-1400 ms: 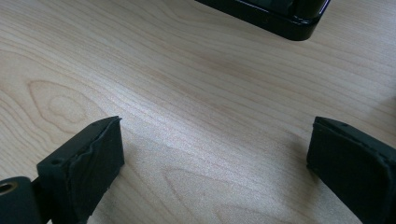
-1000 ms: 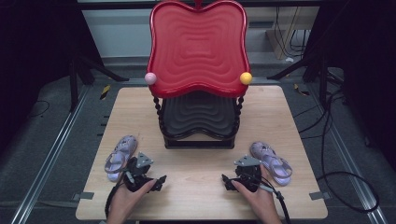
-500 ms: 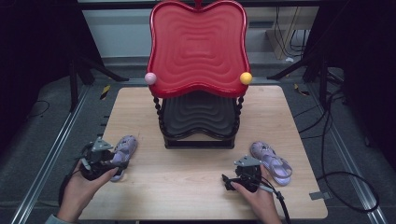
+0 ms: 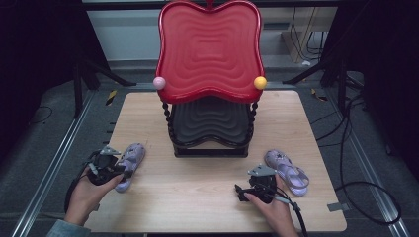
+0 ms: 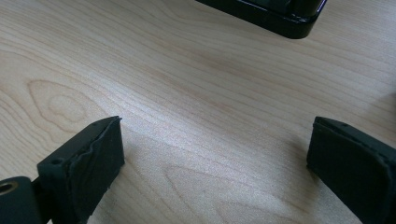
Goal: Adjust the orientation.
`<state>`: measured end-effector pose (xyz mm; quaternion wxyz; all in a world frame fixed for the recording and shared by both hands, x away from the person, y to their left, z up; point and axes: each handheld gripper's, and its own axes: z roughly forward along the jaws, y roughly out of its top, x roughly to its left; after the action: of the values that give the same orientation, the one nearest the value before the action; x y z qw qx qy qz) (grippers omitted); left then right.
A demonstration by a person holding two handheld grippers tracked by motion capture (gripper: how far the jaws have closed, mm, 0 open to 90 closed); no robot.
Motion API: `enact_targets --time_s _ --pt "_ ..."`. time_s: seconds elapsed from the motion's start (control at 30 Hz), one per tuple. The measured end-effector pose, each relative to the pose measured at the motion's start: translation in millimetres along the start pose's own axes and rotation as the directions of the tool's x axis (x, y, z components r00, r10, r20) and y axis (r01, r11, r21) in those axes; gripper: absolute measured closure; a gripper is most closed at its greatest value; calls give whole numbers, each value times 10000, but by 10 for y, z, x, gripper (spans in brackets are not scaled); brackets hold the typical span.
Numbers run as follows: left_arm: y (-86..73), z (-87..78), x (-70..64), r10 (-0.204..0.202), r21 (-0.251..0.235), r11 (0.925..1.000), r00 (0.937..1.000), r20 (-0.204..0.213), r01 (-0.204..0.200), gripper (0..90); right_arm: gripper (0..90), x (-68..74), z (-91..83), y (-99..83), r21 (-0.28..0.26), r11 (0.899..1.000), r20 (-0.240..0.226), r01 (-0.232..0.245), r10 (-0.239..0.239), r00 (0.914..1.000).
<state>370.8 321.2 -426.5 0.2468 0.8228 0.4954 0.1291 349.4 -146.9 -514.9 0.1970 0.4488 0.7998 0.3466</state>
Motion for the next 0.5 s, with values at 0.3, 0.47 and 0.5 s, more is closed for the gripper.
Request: enact_targets --time_s 0.3,0.47,0.5 --pt "1 201 7 -48 523 9986 9999 99 43 644 42 -3 -2 -2 -2 10000 -17 46 -46 10000" --pt "26 203 6 94 891 9960 10000 -9 -92 656 42 -3 -3 -3 2 10000 -24 43 -43 10000" --pt "36 201 8 141 990 9950 9999 -21 -138 657 42 -3 -4 -4 0 10000 -29 48 -48 10000"
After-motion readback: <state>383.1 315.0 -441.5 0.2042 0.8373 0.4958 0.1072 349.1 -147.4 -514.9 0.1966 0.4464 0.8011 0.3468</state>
